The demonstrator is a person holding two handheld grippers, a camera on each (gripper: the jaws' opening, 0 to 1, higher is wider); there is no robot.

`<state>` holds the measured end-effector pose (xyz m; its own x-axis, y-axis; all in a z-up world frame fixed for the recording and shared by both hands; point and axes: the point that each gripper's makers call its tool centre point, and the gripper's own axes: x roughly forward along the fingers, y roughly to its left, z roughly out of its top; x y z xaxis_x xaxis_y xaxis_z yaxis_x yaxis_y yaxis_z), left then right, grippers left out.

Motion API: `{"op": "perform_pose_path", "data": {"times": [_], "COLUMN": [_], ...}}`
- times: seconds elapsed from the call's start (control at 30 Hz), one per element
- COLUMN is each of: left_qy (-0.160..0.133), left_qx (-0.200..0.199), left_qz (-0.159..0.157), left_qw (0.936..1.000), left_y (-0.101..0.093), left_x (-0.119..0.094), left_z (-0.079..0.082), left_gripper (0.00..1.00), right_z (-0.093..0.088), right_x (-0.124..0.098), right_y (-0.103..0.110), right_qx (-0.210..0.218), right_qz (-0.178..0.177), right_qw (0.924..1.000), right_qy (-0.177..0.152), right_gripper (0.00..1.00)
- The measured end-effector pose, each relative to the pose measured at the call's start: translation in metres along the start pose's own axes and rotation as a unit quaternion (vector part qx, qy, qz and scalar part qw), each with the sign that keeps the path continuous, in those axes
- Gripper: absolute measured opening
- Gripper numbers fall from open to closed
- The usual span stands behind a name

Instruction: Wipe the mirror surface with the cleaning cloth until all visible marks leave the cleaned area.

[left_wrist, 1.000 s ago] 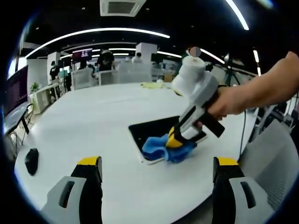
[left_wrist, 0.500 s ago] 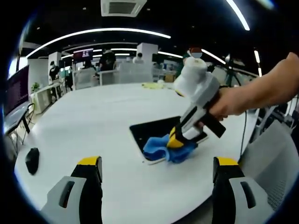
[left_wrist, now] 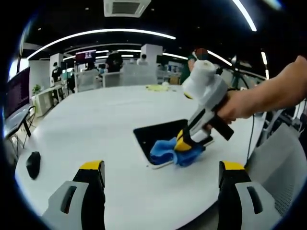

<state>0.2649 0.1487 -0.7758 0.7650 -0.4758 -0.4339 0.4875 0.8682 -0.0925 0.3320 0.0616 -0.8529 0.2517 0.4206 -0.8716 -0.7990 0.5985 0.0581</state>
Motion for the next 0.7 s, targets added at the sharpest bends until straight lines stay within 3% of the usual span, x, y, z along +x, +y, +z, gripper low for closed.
{"op": "perform_pose_path", "data": {"times": [0.7], "left_qy": [0.005], "left_qx": [0.002], "left_qz": [-0.003], "left_qw": [1.0000], "left_y": [-0.0011], "left_x": [0.0014], "left_z": [-0.0016], "left_gripper": [0.99], "right_z": [-0.0086], "right_x": [-0.0047], "right_y": [-0.0098], "right_qx": [0.002], "right_qz": [0.012], "right_qw": [0.9998], "right_qy": [0.014], "right_gripper": [0.02]}}
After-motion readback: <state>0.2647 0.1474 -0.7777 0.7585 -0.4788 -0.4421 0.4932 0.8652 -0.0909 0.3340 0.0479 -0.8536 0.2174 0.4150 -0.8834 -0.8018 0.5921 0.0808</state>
